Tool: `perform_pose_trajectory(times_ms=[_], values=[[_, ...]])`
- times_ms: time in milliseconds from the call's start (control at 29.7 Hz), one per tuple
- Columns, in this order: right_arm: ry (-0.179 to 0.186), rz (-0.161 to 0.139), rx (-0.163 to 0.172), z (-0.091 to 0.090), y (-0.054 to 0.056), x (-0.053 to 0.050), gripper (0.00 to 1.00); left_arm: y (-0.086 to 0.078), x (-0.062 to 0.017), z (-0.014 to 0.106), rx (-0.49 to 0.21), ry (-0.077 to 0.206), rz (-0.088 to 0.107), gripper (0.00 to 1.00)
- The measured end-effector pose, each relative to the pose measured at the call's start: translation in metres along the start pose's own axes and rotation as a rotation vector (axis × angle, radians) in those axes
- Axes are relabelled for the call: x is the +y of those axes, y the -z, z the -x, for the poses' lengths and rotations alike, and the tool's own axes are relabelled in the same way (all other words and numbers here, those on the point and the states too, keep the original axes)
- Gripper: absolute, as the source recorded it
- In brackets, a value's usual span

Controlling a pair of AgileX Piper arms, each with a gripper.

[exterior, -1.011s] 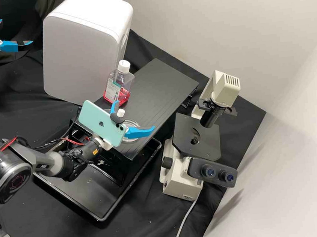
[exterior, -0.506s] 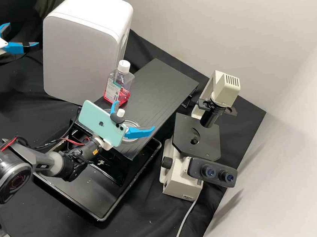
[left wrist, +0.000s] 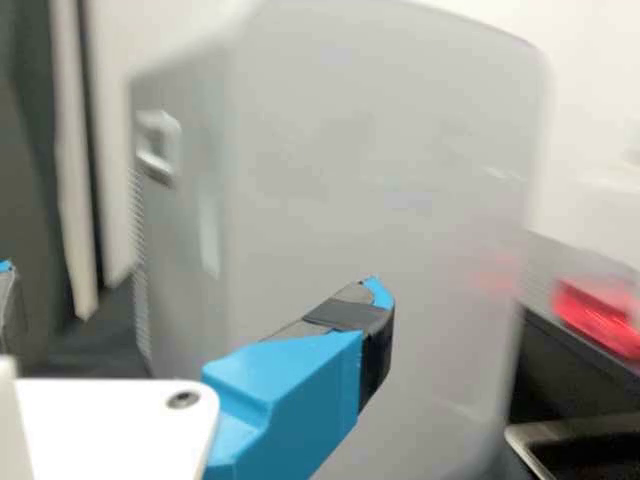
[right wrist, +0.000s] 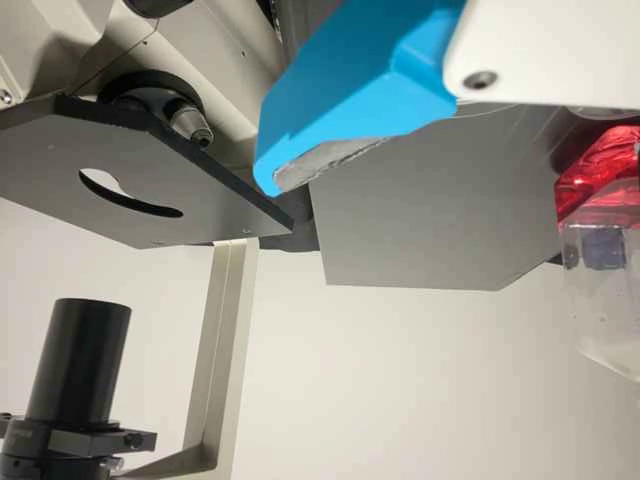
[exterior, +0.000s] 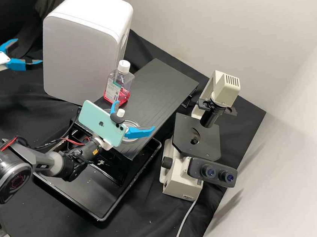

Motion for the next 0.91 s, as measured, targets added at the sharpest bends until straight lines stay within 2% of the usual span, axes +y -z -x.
perform_pose_trajectory(times_ms=[101,236,337,472,641,708,742,910], values=[[0.000,0.000,0.000,0.000,0.000,0.000,1.00,-0.009,-0.0157,0.013,-0.049,0.020,0.003,1.00],[0.000,0.000,0.000,0.000,0.000,0.000,1.00,-0.020,-0.0302,0.027,-0.098,0.043,0.008,1.00],[0.000,0.000,0.000,0.000,0.000,0.000,1.00,-0.028,-0.0396,0.038,-0.118,0.073,0.018,1.00],[0.000,0.000,0.000,0.000,0.000,0.000,1.00,-0.036,-0.0503,0.050,-0.163,0.128,0.011,1.00],[0.000,0.000,0.000,0.000,0.000,0.000,1.00,-0.044,-0.0556,0.060,-0.202,0.158,0.008,1.00],[0.000,0.000,0.000,0.000,0.000,0.000,1.00,-0.045,-0.0562,0.064,-0.209,0.164,0.018,1.00],[0.000,0.000,0.000,0.000,0.000,0.000,1.00,-0.046,-0.0563,0.066,-0.210,0.167,0.034,1.00],[0.000,0.000,0.000,0.000,0.000,0.000,1.00,-0.050,-0.0578,0.076,-0.233,0.181,0.047,1.00]])
